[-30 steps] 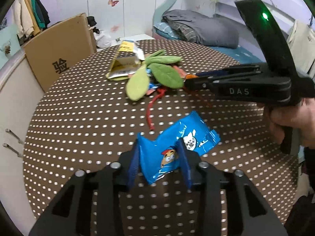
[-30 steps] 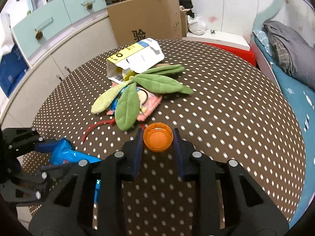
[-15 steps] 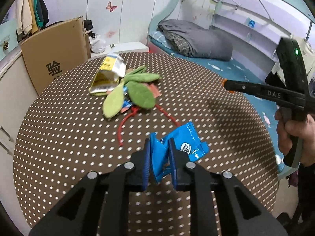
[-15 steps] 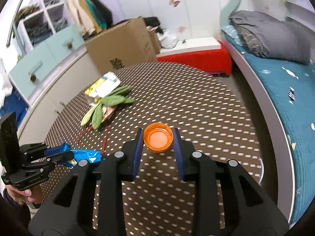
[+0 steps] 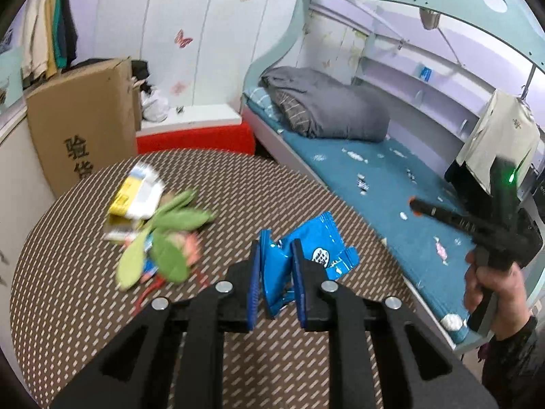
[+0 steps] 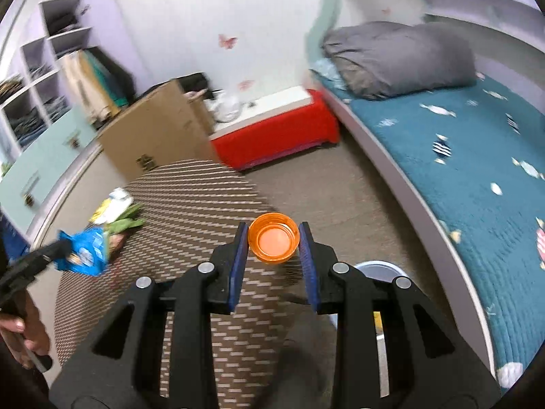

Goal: Collect trash
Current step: 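Carry the wrapper and orange cap to the wastebasket and open both grippers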

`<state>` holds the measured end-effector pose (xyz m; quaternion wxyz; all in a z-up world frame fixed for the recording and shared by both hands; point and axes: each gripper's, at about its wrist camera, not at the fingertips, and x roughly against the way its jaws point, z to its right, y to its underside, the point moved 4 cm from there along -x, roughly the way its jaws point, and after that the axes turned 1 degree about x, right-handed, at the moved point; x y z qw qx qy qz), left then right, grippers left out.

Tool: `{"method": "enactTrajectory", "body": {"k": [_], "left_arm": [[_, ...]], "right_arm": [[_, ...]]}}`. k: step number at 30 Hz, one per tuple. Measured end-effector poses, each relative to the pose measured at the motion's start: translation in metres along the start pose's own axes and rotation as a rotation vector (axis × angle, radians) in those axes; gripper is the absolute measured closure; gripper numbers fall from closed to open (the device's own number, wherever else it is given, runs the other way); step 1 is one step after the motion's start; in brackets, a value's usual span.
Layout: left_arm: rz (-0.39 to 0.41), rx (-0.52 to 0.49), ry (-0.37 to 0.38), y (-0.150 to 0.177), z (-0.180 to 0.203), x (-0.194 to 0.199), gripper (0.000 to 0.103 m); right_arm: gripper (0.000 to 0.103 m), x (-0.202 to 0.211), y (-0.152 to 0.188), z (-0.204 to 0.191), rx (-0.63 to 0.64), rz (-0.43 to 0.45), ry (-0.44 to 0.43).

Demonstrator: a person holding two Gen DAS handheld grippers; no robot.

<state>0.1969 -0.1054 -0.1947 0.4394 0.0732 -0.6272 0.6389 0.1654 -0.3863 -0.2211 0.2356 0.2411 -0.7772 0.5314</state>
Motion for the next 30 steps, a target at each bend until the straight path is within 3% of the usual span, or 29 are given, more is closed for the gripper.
{"method": "enactTrajectory", "body": {"k": [3,8,15,18,20,23,30], "left_arm": [[0.000,-0.022,0.005,-0.016,0.024,-0.015,0.086],[-0.016,-0.081,0.013,-0.042,0.074,-0.055,0.086],[-0.087,-0.190,0.024,-0.059,0.137,-0.117,0.086],[-0.148,-0.207,0.026,-0.058,0.157,-0.154,0.086],[-0.189,-0.217,0.028,-0.054,0.167,-0.175,0.086],[-0.258,-0.234,0.027,-0.047,0.180,-0.209,0.086],[-0.403,-0.329,0.014,-0.030,0.211,-0.277,0.086]], "right_arm": [[0.074,-0.018,0.006,0.042,-0.053,-0.033,0.051],[0.074,-0.074,0.038,0.113,-0.190,-0.163,0.098],[0.072,-0.149,0.081,0.177,-0.352,-0.293,0.093],[0.034,-0.170,0.097,0.202,-0.445,-0.331,0.107],[0.033,-0.171,0.105,0.216,-0.502,-0.325,0.120],[0.025,-0.155,0.109,0.231,-0.556,-0.280,0.132],[0.017,-0.100,0.097,0.248,-0.571,-0.170,0.156]]}}
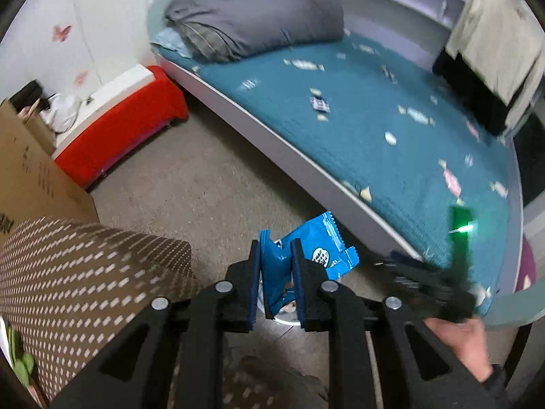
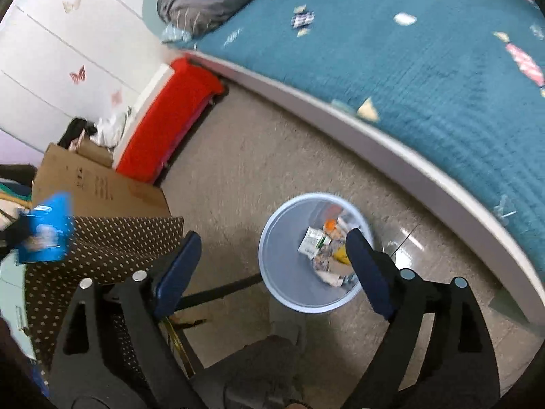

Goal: Collect trash
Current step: 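Carry the wrapper and orange cap to the wastebasket and open both grippers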

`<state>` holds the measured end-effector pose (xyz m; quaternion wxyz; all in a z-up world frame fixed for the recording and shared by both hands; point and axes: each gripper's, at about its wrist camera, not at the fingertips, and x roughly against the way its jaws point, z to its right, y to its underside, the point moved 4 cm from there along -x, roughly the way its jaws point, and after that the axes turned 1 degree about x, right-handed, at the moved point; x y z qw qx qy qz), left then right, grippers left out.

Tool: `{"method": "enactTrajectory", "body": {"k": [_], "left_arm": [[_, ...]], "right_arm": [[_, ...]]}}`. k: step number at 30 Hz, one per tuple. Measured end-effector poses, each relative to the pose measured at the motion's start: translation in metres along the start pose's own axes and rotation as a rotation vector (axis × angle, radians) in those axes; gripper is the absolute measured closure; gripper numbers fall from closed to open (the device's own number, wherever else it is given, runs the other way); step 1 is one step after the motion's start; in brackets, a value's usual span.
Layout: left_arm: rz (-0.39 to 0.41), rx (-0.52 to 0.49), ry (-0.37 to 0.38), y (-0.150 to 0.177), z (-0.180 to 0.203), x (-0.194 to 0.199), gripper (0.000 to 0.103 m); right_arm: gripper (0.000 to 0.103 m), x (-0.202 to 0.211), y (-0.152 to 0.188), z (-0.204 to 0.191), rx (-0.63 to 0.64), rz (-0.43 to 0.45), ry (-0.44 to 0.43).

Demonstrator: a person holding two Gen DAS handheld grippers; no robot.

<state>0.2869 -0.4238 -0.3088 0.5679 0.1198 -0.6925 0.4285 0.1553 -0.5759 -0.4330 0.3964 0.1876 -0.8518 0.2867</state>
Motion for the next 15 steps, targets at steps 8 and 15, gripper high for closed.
{"method": "enactTrajectory", "body": {"k": [8,15], "left_arm": [[-0.134,-0.071,0.016,-0.011,0.025,-0.046,0.061],[-0.044,-0.037,-0.068,-0.023,0.011,-0.016,0.013]], "right_arm": [[0.014,0.042,-0.014,0.000,0.010,0.078,-0.004],[0.006,0.063,-0.011,-0.019,0.023,0.103,-0.005]]}}
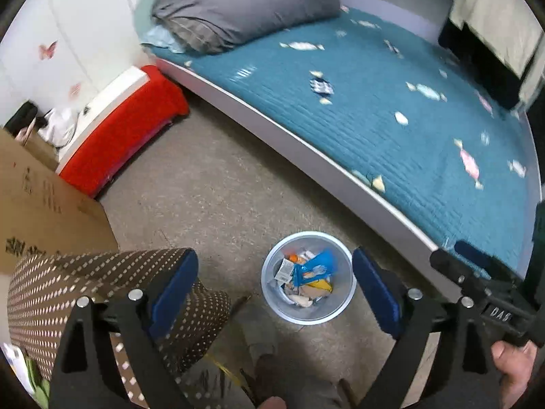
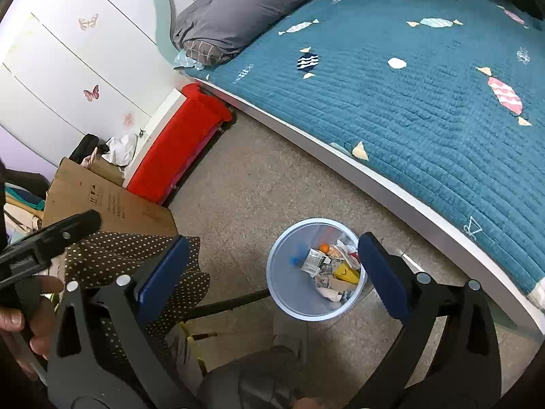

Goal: Collect trash
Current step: 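Carry the wrapper and orange cap to the wastebasket and open both grippers, then move both tools back over the table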

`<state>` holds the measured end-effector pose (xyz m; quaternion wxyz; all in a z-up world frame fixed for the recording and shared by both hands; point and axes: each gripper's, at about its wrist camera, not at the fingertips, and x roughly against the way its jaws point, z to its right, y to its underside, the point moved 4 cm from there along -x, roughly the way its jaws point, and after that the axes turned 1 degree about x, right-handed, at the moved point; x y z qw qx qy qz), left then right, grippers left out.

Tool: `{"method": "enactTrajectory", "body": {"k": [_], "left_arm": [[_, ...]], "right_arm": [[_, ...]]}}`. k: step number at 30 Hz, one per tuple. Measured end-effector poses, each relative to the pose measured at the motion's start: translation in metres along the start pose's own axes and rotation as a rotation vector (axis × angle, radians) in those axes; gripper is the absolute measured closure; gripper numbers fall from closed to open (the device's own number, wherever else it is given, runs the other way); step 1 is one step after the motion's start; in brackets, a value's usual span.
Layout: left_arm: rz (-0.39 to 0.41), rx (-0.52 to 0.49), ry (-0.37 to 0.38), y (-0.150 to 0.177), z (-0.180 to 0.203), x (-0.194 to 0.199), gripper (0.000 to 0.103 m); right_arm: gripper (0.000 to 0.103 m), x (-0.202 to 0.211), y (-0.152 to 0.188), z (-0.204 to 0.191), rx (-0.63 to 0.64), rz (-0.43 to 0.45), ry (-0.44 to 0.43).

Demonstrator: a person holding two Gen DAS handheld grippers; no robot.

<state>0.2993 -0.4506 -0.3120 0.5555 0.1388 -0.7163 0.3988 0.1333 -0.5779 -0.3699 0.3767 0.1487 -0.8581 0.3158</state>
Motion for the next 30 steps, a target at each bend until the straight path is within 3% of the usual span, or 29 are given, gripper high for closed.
{"method": "enactTrajectory", "body": {"k": [4,13,23,30], "left_arm": [[0.091,0.049,-0.018,0.009,-0.017,0.035,0.013],[0.276,0.150,-0.039,0.053,-0.053,0.122,0.012],[0.416,0.249,-0.098,0.115,-0.107,0.202,0.012],[0.476,0.343,-0.151,0.156,-0.159,0.240,0.011]], "right_arm": [[0.006,0.015,0.002,-0.020,0.054,0.022,0.029],[0.006,0.068,0.015,-0.105,0.228,0.079,-0.026],[0.006,0.114,0.044,-0.211,0.403,0.120,-0.129],[0.006,0.114,0.073,-0.262,0.502,0.112,-0.152]]}}
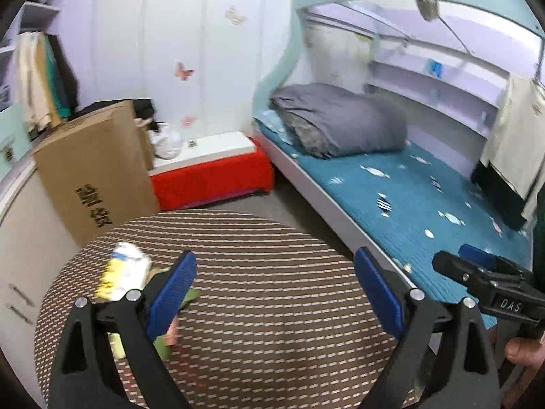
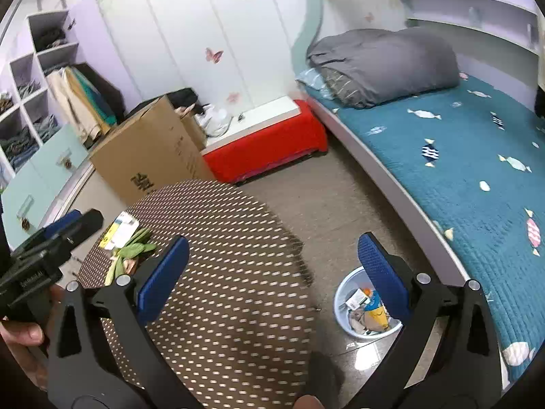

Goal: Collect trash
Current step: 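Move both tools back over the table, then grasp the yellow-white medicine box with the left gripper while the right grasps the green plush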

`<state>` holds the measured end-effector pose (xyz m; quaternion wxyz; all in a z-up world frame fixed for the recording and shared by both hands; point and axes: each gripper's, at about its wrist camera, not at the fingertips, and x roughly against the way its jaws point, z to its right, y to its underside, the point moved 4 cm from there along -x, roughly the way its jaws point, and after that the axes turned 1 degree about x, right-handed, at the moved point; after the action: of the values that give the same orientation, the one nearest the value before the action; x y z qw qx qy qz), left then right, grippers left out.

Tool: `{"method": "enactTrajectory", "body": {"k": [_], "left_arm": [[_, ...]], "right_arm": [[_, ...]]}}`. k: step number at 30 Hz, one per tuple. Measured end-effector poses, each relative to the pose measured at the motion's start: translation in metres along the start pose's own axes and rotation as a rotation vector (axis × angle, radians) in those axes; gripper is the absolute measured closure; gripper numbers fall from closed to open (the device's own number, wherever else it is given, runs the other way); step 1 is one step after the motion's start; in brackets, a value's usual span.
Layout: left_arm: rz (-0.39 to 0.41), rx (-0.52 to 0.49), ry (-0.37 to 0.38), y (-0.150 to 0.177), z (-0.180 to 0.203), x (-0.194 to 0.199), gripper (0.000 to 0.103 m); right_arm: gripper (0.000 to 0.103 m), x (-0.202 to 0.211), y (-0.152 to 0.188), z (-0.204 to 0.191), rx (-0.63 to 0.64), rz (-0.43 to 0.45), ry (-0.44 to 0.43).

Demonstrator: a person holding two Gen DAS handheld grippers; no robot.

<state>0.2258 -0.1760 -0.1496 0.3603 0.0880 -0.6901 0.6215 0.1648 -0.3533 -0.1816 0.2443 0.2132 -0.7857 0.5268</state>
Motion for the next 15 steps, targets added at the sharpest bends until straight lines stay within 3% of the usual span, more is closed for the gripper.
{"method": "enactTrajectory", "body": {"k": [7,15], "left_arm": [[0.027,0.098,-0.117,0.019,-0.076,0.018,0.010],[-0.052,0.209,-0.243,0.042,-0.166,-0.019,0.010]], "right_arm": [[0.006,-0.022,0.014,-0.054,0.092,-0.053,-0.049],[0.006,-0.048,0.026,-0.088,0.166,-0.107,-0.080]]}}
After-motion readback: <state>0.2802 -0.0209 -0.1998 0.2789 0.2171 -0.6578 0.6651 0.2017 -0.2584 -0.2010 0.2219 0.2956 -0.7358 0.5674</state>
